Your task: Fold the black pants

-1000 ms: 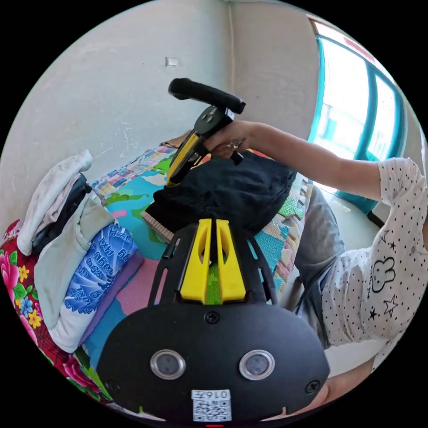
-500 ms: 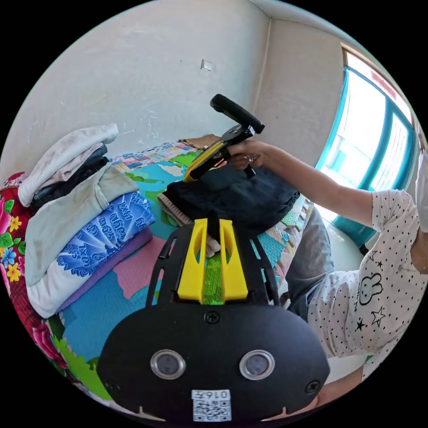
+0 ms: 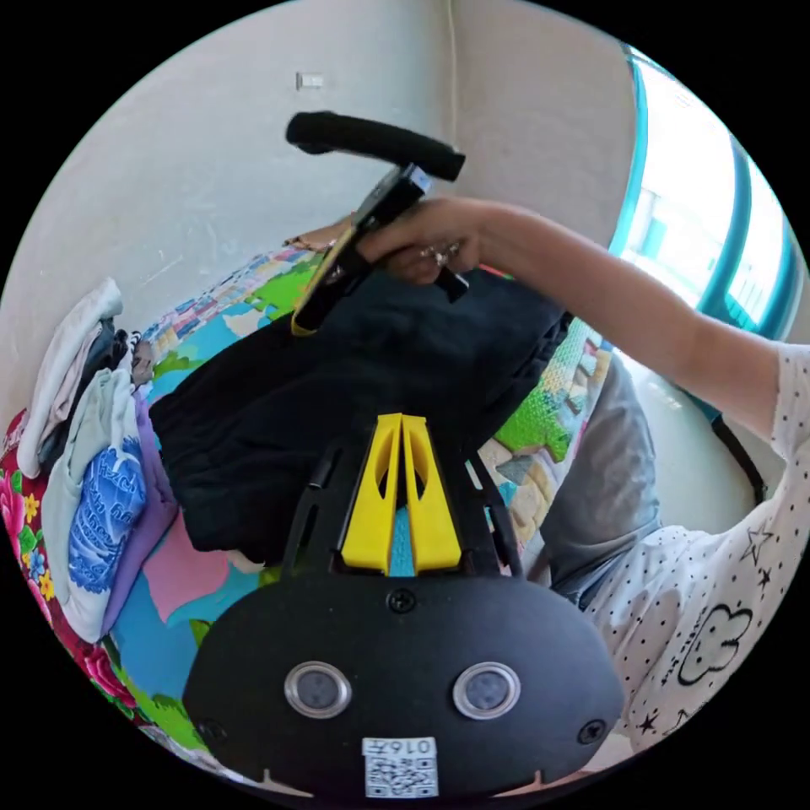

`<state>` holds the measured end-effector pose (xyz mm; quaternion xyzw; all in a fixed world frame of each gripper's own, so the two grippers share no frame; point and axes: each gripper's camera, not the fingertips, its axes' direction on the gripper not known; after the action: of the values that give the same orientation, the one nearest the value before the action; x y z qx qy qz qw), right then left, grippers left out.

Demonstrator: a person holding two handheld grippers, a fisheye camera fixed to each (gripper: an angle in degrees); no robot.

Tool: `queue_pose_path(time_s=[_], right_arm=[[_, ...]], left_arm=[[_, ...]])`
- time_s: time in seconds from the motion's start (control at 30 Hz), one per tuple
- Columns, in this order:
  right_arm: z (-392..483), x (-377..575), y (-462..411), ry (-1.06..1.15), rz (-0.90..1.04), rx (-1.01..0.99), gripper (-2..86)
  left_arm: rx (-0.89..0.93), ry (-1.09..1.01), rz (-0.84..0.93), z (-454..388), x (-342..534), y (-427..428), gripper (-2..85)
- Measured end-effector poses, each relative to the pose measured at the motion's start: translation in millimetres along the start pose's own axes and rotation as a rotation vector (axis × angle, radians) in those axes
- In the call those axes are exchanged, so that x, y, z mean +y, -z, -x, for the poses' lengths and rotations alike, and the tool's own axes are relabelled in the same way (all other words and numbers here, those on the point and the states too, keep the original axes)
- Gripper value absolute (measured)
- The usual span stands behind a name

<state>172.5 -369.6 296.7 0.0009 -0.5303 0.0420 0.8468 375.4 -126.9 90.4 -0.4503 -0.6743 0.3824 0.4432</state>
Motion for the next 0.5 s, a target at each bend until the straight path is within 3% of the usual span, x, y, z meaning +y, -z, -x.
queue_pose_path(time_s=[0.13, 0.27, 0.4, 0.5], right_arm=[[-22.7, -5.5, -33.2, -0.092, 0.131, 0.120, -0.5], [-50.4, 4.4, -35.1, -0.159, 0.125, -0.016, -0.5], [-36.9, 21.7, 3.9, -0.121, -0.019, -0.020, -0.5], [-8.1, 26.0, 19.8, -0.004, -0.070, -0.118, -0.5]], left_arm=[[-0.059, -0.005, -0.034, -22.7, 2.7, 2.2, -1.0], [-0.063, -0.003, -0.050, -37.0, 0.7, 17.2, -1.0], [-0.188, 0.050, -0.090, -47.7, -3.1, 45.1, -1.0], [-0.212, 0.115, -0.026, -47.6, -11.0, 40.6, -1.0]])
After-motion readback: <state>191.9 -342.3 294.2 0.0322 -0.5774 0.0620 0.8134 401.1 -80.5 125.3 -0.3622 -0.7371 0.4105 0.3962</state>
